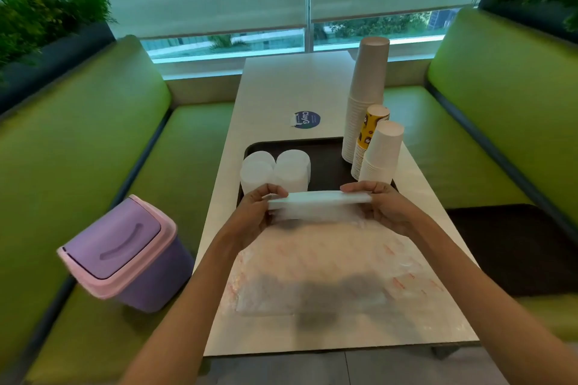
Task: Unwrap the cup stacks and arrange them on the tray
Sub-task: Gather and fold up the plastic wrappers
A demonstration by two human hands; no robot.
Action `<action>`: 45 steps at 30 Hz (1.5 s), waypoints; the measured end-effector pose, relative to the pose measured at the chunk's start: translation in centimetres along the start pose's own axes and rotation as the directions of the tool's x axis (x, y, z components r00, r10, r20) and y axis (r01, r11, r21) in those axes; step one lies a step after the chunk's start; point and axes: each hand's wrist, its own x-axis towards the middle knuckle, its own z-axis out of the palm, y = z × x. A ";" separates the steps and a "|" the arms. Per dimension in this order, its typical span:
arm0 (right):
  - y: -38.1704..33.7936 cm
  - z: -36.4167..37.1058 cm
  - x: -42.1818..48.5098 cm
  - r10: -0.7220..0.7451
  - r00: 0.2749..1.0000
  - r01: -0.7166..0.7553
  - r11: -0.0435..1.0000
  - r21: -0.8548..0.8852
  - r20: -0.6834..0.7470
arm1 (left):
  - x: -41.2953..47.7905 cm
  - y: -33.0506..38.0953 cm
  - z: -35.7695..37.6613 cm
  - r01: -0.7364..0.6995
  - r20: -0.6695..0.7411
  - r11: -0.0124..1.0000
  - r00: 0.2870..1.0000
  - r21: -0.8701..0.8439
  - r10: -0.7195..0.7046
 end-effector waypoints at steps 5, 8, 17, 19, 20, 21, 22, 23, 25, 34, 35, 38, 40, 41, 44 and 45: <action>1.4 -0.4 -0.1 0.109 0.993 -0.116 0.956 0.269 0.043 | -0.6 -1.3 0.3 0.012 -0.056 1.000 0.998 0.007 -0.012; 2.7 -0.3 0.0 0.295 0.952 -0.306 0.933 0.191 0.082 | -1.1 -2.9 0.2 0.035 -0.092 0.999 0.995 0.040 -0.031; 5.1 1.3 1.4 0.176 0.984 -0.159 0.933 -0.322 0.025 | -3.3 -5.9 -1.9 0.196 -0.120 0.981 0.974 0.008 -0.194; 4.7 2.5 1.9 0.136 0.990 -0.119 0.943 -0.310 0.033 | -3.5 -6.2 -3.1 0.170 -0.076 0.969 0.984 0.180 -0.159; 4.6 2.9 2.1 0.110 0.993 -0.091 0.955 -0.283 0.052 | -3.6 -6.2 -3.5 0.153 -0.054 0.951 0.988 0.267 -0.144; 4.6 3.8 2.6 0.101 0.992 -0.077 0.963 -0.259 0.081 | -3.9 -6.3 -4.3 0.139 -0.053 0.936 0.990 0.324 -0.128; 4.7 4.5 2.9 0.101 0.989 -0.072 0.966 -0.249 0.106 | -4.1 -6.3 -4.8 0.127 -0.065 0.928 0.992 0.351 -0.111; 5.0 5.2 3.3 0.111 0.986 -0.073 0.960 -0.271 0.126 | -4.4 -6.3 -5.5 0.124 -0.090 0.926 0.991 0.356 -0.098; 6.0 7.1 4.2 0.120 0.981 -0.053 0.921 -0.387 0.150 | -5.2 -6.7 -7.5 0.146 -0.138 0.920 0.985 0.364 -0.102; 9.7 23.0 11.3 -0.043 0.982 0.150 0.764 -0.628 0.183 | -6.7 -6.3 -19.1 0.221 -0.232 0.766 0.968 0.604 -0.096; 9.9 25.0 12.4 -0.052 0.980 0.161 0.773 -0.614 0.192 | -6.5 -6.0 -20.8 0.229 -0.271 0.760 0.960 0.608 -0.073; 10.7 29.4 15.6 -0.072 0.983 0.158 0.803 -0.575 0.169 | -5.9 -5.3 -24.9 0.274 -0.378 0.734 0.926 0.621 -0.026; 11.4 31.6 17.4 -0.078 0.987 0.144 0.807 -0.573 0.138 | -5.4 -4.9 -27.4 0.285 -0.426 0.744 0.905 0.604 -0.002; 11.9 32.9 18.4 -0.072 0.989 0.131 0.811 -0.570 0.126 | -5.1 -4.7 -28.9 0.299 -0.452 0.743 0.892 0.599 0.005; 12.8 35.4 20.3 -0.018 0.993 0.079 0.825 -0.560 0.113 | -4.2 -4.7 -32.0 0.367 -0.532 0.693 0.847 0.620 0.027; 13.1 36.0 20.7 0.002 0.995 0.056 0.826 -0.561 0.101 | -3.9 -4.8 -32.8 0.396 -0.556 0.666 0.831 0.632 0.034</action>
